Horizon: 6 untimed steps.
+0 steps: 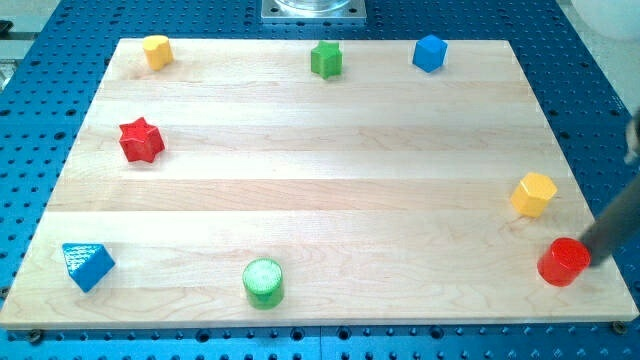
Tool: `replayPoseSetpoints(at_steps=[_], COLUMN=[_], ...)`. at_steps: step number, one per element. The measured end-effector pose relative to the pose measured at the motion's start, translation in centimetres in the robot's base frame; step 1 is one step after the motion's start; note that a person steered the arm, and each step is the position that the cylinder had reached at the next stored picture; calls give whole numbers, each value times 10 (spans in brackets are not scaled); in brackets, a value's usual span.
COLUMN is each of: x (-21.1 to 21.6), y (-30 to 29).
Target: Nudge the hexagon to the left
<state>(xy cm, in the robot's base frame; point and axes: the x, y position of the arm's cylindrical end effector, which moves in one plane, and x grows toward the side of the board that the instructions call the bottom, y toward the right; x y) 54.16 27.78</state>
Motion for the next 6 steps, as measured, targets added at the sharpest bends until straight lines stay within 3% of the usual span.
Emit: replayPoseSetpoints(at_steps=[4,5,6], x=[-269,-233,-134], y=[-30,-27,-75])
